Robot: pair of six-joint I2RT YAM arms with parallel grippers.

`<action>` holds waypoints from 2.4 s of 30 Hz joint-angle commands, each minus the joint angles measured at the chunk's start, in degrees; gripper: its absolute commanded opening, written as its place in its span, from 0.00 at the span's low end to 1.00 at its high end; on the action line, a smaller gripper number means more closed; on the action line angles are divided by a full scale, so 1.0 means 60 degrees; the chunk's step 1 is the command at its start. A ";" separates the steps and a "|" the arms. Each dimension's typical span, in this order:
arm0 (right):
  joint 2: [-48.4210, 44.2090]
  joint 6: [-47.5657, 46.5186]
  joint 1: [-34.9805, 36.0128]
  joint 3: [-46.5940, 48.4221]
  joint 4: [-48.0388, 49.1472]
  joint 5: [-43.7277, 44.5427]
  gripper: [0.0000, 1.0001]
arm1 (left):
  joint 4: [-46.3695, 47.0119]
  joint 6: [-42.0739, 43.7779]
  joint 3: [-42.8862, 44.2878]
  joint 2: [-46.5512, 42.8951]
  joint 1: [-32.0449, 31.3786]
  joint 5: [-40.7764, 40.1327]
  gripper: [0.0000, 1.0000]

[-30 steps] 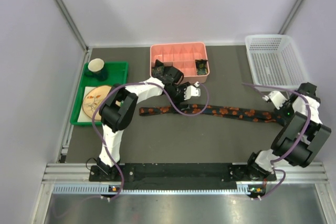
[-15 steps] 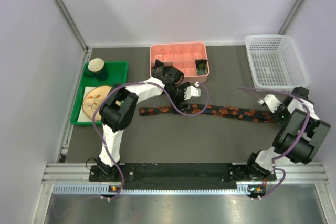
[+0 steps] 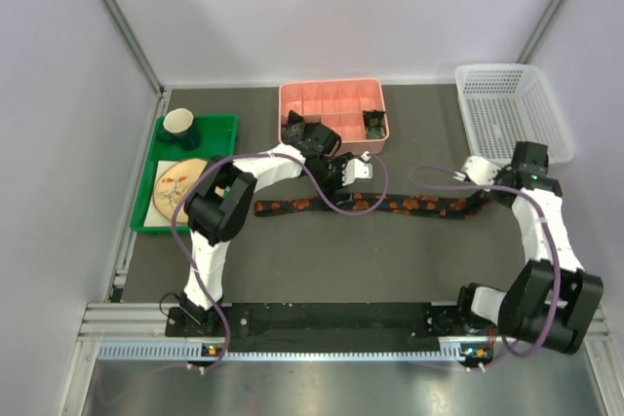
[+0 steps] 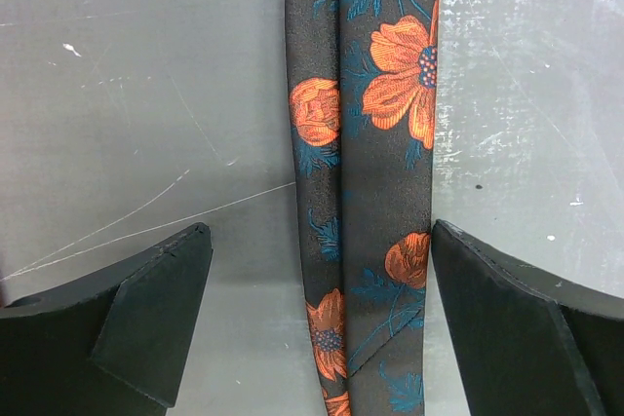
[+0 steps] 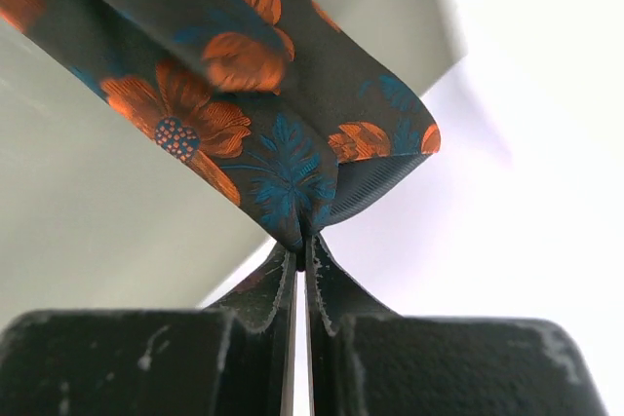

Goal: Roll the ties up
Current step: Flatten out the tie at the center of the board.

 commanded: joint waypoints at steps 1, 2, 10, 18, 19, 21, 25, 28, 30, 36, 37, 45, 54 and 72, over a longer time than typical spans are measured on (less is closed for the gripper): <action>-0.1137 -0.0496 0.1201 -0.0463 -0.0481 0.0367 0.00 | 0.0149 -0.0084 -0.0224 -0.0076 -0.0016 0.0054 0.97; -0.1213 -0.0599 0.1218 -0.0726 -0.0438 0.0397 0.00 | 0.0134 -0.0099 -0.0224 -0.0091 -0.0016 0.0054 0.97; -0.0541 -0.2354 -0.0361 -0.1475 0.1128 0.0807 0.00 | 0.0193 -0.0216 -0.0151 -0.0091 -0.0016 0.0069 0.97; 0.0323 -0.3894 -0.1609 -0.1343 0.3031 0.0471 0.00 | 0.0266 -0.0421 -0.0224 -0.0193 -0.0074 0.0332 0.97; 0.0382 -0.3983 -0.1609 -0.1387 0.3136 0.0412 0.00 | 0.0295 -0.0450 -0.0224 -0.0324 -0.0103 0.0463 0.97; 0.0572 -0.4348 -0.1609 -0.1489 0.3616 0.0368 0.00 | 0.0441 -0.0581 -0.0297 -0.0486 -0.0104 0.0522 0.98; 0.0662 -0.4980 -0.1740 -0.1768 0.3681 0.0441 0.40 | 0.0471 -0.0714 -0.0268 -0.0910 -0.0016 0.0348 0.99; 0.0050 -0.4644 -0.1755 -0.1026 0.1816 -0.0114 0.73 | -0.0098 -0.0554 -0.0254 -0.1159 0.0333 0.0112 0.99; -0.0377 -0.4323 -0.1755 -0.0526 0.0464 -0.0974 0.88 | -0.0901 0.0031 -0.0283 -0.1233 0.0612 0.0055 0.99; -0.1916 -0.2221 -0.0907 0.1088 -0.3045 -0.4282 0.99 | -0.2135 0.1453 -0.0985 -0.1614 0.1155 -0.0166 0.99; -0.2018 -0.1385 -0.0761 0.1132 -0.2784 -0.4726 0.99 | -0.2209 0.1526 -0.1146 -0.1643 0.1214 -0.0151 0.99; -0.1760 0.3907 0.1595 0.1980 -0.1299 -0.6545 0.99 | -0.2750 0.1864 -0.1133 -0.0941 0.1185 -0.0825 0.90; 0.0323 0.3564 0.2520 0.3419 -0.3439 -0.7295 0.96 | -0.3234 0.2246 -0.2494 -0.2374 0.0878 -0.0591 0.56; 0.3618 0.2242 0.6725 0.2040 0.0294 -0.6004 0.91 | -0.2123 0.1103 -0.3386 -0.5023 0.2693 0.0435 0.96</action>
